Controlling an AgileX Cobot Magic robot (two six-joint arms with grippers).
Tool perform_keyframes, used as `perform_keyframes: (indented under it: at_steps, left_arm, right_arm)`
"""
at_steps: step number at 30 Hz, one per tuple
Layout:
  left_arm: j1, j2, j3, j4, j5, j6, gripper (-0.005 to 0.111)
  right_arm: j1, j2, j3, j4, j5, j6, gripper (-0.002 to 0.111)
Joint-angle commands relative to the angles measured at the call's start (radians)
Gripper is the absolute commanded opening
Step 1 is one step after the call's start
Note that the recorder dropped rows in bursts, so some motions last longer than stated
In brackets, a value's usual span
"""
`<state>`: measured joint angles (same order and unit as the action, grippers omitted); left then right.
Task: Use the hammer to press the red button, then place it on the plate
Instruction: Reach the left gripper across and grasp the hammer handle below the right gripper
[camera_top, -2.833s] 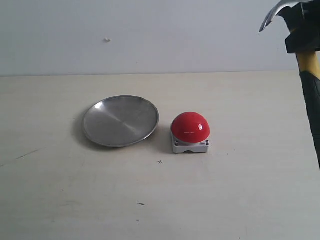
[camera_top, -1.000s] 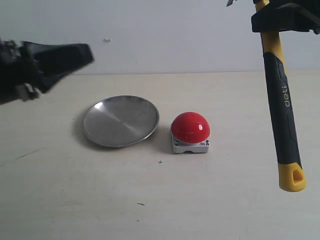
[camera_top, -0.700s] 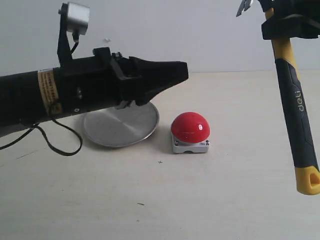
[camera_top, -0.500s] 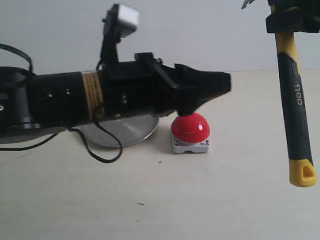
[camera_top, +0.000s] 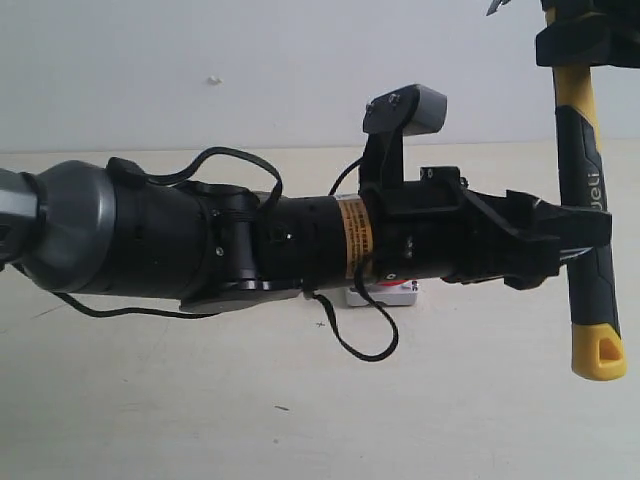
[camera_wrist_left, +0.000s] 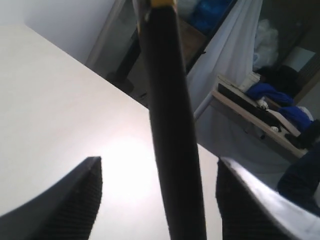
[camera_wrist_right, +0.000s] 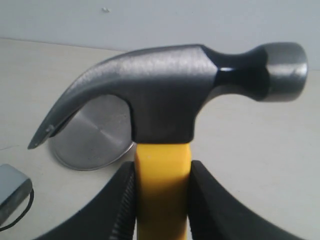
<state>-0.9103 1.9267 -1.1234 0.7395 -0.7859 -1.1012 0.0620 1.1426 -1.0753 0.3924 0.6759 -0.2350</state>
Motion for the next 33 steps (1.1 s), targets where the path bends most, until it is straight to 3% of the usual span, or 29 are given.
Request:
perform_keyframes:
  at_steps: [1, 8, 17, 21, 24, 33]
  left_arm:
    - [-0.018, 0.017, -0.041, -0.066, -0.04, 0.003, 0.064]
    - [-0.044, 0.024, -0.085, -0.076, -0.024, -0.001, 0.064]
    - [-0.093, 0.041, -0.142, -0.071, 0.188, 0.005, 0.063]
    - [-0.1, 0.049, -0.149, -0.071, 0.213, 0.005, 0.062]
    - [-0.1, 0.051, -0.149, -0.071, 0.227, 0.005, 0.055]
    - [-0.1, 0.051, -0.149, -0.071, 0.246, -0.001, 0.018]
  right_arm:
    - [-0.004, -0.023, -0.008, 0.019, -0.056, 0.001, 0.0]
    - [-0.004, -0.025, -0.008, 0.019, -0.054, 0.001, 0.0]
    - [-0.004, -0.025, 0.024, 0.019, -0.091, 0.045, 0.0]
    - [-0.004, -0.025, 0.024, 0.019, -0.091, 0.045, 0.0]
    - [-0.004, -0.025, 0.024, 0.019, -0.091, 0.045, 0.0]
    - [-0.004, -0.025, 0.024, 0.019, -0.081, 0.055, 0.0]
